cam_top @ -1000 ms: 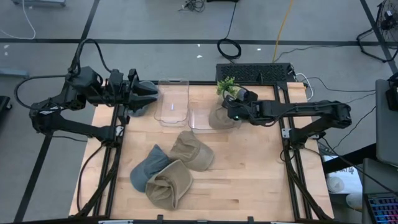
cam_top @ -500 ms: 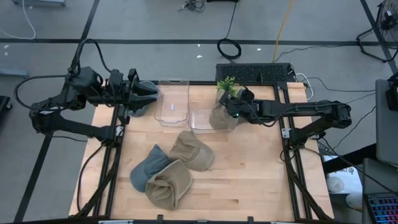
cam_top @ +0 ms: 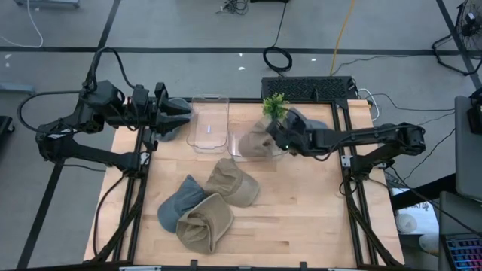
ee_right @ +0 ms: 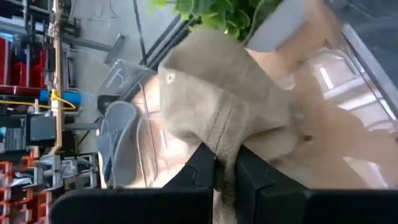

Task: Pick & Place hat
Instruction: Put the right brown cap into the right transparent bin, then put the top brown cap into the right transparent bin

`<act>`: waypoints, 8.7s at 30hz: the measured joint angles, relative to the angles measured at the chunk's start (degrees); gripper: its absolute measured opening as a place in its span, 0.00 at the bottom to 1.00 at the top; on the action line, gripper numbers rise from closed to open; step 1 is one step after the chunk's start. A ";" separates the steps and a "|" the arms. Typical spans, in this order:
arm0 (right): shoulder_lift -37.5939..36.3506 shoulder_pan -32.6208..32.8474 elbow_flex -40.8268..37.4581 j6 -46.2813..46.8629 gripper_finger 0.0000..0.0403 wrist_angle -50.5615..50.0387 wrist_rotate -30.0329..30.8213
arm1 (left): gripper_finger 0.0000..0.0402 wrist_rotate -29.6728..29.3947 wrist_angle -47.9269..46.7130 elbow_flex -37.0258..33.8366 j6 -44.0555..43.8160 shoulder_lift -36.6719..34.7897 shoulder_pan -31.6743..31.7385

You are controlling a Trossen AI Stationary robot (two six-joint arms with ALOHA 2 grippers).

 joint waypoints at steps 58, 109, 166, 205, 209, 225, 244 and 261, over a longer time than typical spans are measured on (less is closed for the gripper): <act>-21.24 -0.79 -0.32 -71.60 0.49 20.44 1.15 | 0.32 -0.68 0.51 -0.02 -3.84 0.00 0.00; -10.24 22.32 -0.28 -151.95 0.49 28.14 3.39 | 0.32 -12.11 0.40 -0.02 -25.51 0.00 0.01; 9.83 39.94 -15.85 -127.79 0.49 20.90 10.32 | 0.32 -10.03 -2.38 -0.05 -25.92 0.97 0.02; 19.32 29.63 -14.22 -143.51 0.49 43.89 -0.95 | 0.32 -10.03 -2.09 -0.05 -26.35 1.81 0.02; 21.72 27.77 -13.35 -144.28 0.49 44.24 -4.78 | 0.32 -10.01 -2.08 -0.05 -26.33 1.79 0.00; 25.48 24.85 -8.80 -147.40 0.34 44.38 -4.80 | 0.32 -7.46 -2.05 -0.04 -25.66 1.70 0.00; 22.66 27.23 -8.82 -150.35 0.01 44.50 4.20 | 0.32 -7.50 -2.05 -0.04 -25.70 1.69 0.02; 7.11 31.09 -8.69 -154.65 0.00 36.76 13.22 | 0.32 -7.76 1.99 0.00 -25.72 1.68 0.02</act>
